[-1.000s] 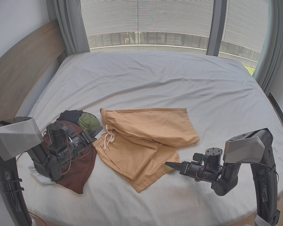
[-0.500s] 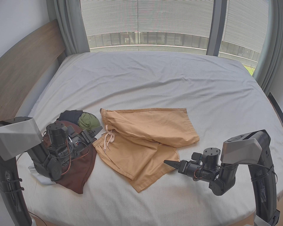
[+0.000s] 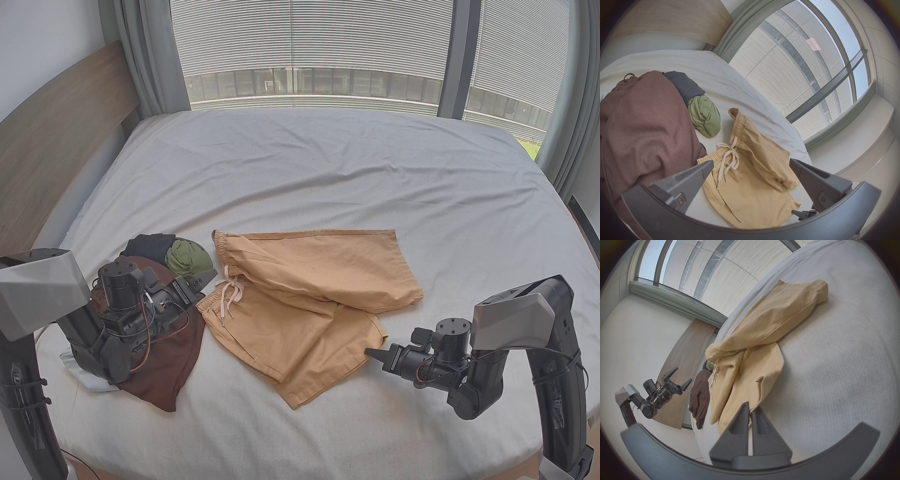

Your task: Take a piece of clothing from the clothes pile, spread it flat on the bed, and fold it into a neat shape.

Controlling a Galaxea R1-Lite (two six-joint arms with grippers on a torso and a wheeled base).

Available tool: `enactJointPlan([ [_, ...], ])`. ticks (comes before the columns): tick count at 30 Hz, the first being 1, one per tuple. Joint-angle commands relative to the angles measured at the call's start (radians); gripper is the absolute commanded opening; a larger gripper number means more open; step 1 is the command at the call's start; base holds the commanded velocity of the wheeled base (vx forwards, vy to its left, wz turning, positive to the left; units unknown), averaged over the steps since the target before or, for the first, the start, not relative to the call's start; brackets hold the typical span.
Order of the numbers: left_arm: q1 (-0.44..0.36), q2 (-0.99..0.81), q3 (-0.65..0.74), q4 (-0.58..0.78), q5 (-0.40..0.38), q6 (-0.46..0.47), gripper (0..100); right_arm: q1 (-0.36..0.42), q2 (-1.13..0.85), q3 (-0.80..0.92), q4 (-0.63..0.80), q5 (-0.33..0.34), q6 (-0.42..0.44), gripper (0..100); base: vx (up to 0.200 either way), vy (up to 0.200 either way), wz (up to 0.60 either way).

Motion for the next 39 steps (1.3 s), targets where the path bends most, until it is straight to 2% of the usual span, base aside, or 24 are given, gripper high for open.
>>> enactJointPlan([
  [1,-0.003,0.002,0.0,0.001,0.0,-0.002,100,-0.005,-0.022,0.038,0.0,0.0,-0.001,0,0.0,0.0,0.0],
  [14,-0.005,0.005,0.0,0.003,0.0,-0.002,100,-0.105,-0.102,0.092,0.026,0.001,-0.018,0,0.0,0.0,0.0],
  [16,-0.003,0.005,-0.001,0.003,0.0,-0.002,100,-0.146,-0.12,0.086,0.061,0.001,-0.027,0,0.0,0.0,0.0],
  [23,-0.002,0.008,-0.004,0.003,0.0,-0.002,100,-0.2,-0.16,0.069,0.127,0.003,-0.041,0,0.0,0.0,0.0],
  [27,-0.002,0.008,-0.003,0.001,0.0,-0.002,100,-0.244,-0.166,0.041,0.199,0.006,-0.084,0,0.0,0.0,0.0],
  [39,-0.005,0.023,-0.001,0.0,0.001,0.0,100,-0.284,-0.16,-0.003,0.233,0.008,-0.088,0,0.0,0.0,0.0],
])
